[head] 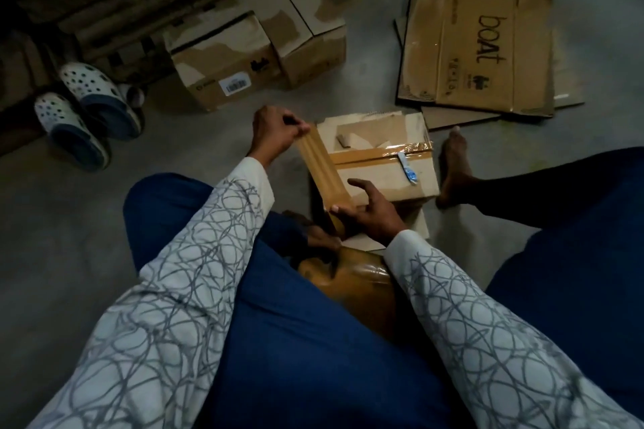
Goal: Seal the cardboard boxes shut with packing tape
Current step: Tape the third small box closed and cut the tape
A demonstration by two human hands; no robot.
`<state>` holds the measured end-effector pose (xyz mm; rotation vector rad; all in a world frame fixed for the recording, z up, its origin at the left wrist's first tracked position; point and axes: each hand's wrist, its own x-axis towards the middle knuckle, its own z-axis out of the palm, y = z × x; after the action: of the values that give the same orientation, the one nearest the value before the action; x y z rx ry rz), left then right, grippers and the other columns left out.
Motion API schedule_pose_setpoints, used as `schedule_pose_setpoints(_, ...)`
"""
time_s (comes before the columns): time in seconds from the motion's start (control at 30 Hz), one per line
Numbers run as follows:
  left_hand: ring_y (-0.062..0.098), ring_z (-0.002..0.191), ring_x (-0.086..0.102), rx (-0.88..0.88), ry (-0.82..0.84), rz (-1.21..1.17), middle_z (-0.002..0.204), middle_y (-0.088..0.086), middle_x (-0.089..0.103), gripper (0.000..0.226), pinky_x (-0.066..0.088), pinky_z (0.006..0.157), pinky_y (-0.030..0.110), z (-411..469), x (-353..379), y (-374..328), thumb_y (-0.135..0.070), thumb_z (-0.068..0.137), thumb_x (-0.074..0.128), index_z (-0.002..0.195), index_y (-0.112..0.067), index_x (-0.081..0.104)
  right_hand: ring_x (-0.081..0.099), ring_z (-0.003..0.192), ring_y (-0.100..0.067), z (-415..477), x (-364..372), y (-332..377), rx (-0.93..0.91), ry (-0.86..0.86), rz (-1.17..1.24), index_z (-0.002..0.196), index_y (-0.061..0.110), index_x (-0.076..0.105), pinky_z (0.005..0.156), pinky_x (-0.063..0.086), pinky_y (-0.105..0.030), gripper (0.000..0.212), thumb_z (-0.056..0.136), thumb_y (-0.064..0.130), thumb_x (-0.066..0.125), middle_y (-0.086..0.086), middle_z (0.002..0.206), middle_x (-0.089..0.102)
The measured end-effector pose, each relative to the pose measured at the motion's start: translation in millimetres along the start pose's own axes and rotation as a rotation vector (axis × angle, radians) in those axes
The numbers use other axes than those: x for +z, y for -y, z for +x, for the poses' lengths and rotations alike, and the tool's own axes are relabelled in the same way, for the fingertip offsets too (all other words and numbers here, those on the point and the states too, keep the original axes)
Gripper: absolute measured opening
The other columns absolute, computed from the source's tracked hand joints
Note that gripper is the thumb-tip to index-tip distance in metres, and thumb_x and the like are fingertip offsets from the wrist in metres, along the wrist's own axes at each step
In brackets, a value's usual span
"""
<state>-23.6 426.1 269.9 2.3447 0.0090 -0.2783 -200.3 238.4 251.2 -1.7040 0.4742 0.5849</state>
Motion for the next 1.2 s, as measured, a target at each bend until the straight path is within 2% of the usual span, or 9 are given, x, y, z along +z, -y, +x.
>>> schedule_pose_setpoints(0.17, 0.017, 0.081, 0.073, -0.027, -0.005, -0.029, 0.086, 0.006, 0.077, 0.019, 0.061, 0.079, 0.042, 38, 6, 10, -0.021, 0.077, 0.085, 0.091, -0.009, 0.08, 0.062, 0.115, -0.026, 20, 2, -18, 0.191, 0.127, -0.249, 0.135, 0.027, 0.056, 0.101, 0.05, -0.043, 0.061, 0.082, 0.052, 0.072, -0.004, 0.126, 0.063)
schedule_pose_setpoints(0.37, 0.012, 0.088, 0.07, 0.011, 0.079, 0.113, 0.094, 0.0, 0.076, 0.021, 0.058, 0.086, 0.038, 91, 24, 37, -0.032, 0.081, 0.082, 0.095, -0.016, 0.079, 0.064, 0.103, -0.024, 39, 17, -24, 0.261, 0.123, -0.257, 0.128, 0.022, 0.056, 0.085, 0.052, -0.033, 0.043, 0.094, 0.047, 0.063, -0.001, 0.112, 0.061)
schedule_pose_setpoints(0.47, 0.011, 0.087, 0.07, -0.036, 0.065, 0.129, 0.091, -0.004, 0.076, 0.021, 0.058, 0.084, 0.038, 116, 50, 57, -0.039, 0.079, 0.081, 0.092, -0.022, 0.08, 0.07, 0.092, -0.027, 56, 27, -25, 0.283, 0.067, -0.214, 0.125, 0.026, 0.05, 0.078, 0.061, -0.041, 0.037, 0.097, 0.049, 0.055, -0.005, 0.11, 0.064)
schedule_pose_setpoints(0.57, 0.011, 0.09, 0.069, -0.088, 0.07, 0.137, 0.095, -0.005, 0.076, 0.023, 0.057, 0.086, 0.035, 140, 76, 76, -0.042, 0.077, 0.081, 0.092, -0.025, 0.079, 0.063, 0.11, -0.035, 75, 45, -28, 0.305, 0.062, -0.185, 0.132, 0.022, 0.049, 0.094, 0.051, -0.04, 0.041, 0.1, 0.048, 0.049, -0.013, 0.123, 0.063)
schedule_pose_setpoints(0.7, 0.01, 0.093, 0.067, -0.108, 0.152, 0.182, 0.1, -0.007, 0.074, 0.03, 0.056, 0.085, 0.032, 161, 101, 95, -0.043, 0.076, 0.082, 0.098, -0.024, 0.077, 0.071, 0.091, -0.038, 104, 75, -66, 0.434, 0.1, -0.004, 0.105, 0.043, 0.048, 0.088, 0.056, -0.057, 0.035, 0.082, 0.07, 0.05, -0.015, 0.106, 0.07)
schedule_pose_setpoints(0.83, 0.009, 0.095, 0.067, -0.107, 0.18, 0.215, 0.1, -0.01, 0.072, 0.036, 0.057, 0.087, 0.036, 176, 114, 110, -0.048, 0.072, 0.082, 0.1, -0.026, 0.075, 0.07, 0.077, -0.028, 108, 81, -43, 0.464, 0.083, -0.039, 0.117, 0.025, 0.044, 0.087, 0.055, -0.041, 0.033, 0.099, 0.053, 0.045, -0.01, 0.093, 0.067)
schedule_pose_setpoints(0.97, 0.01, 0.095, 0.068, -0.1, 0.207, 0.23, 0.101, -0.009, 0.074, 0.032, 0.057, 0.088, 0.035, 179, 120, 117, -0.045, 0.073, 0.082, 0.098, -0.026, 0.077, 0.07, 0.089, -0.039, 119, 82, -51, 0.474, 0.085, -0.119, 0.112, 0.027, 0.04, 0.085, 0.057, -0.052, 0.036, 0.094, 0.058, 0.041, -0.019, 0.106, 0.069)
schedule_pose_setpoints(1.07, 0.009, 0.094, 0.068, -0.106, 0.197, 0.218, 0.099, -0.011, 0.074, 0.037, 0.057, 0.087, 0.035, 180, 126, 127, -0.05, 0.069, 0.08, 0.097, -0.026, 0.077, 0.069, 0.083, -0.034, 124, 75, -49, 0.493, 0.08, -0.113, 0.115, 0.021, 0.046, 0.074, 0.06, -0.043, 0.033, 0.099, 0.051, 0.043, -0.016, 0.105, 0.067)
schedule_pose_setpoints(1.2, 0.008, 0.095, 0.068, -0.125, 0.151, 0.224, 0.098, -0.013, 0.073, 0.065, 0.057, 0.086, 0.034, 182, 133, 142, -0.076, 0.051, 0.06, 0.095, -0.031, 0.076, 0.059, 0.115, -0.041, 132, 70, -61, 0.512, 0.085, -0.16, 0.129, 0.014, 0.049, 0.1, 0.048, -0.046, 0.044, 0.101, 0.047, 0.045, -0.022, 0.128, 0.06)
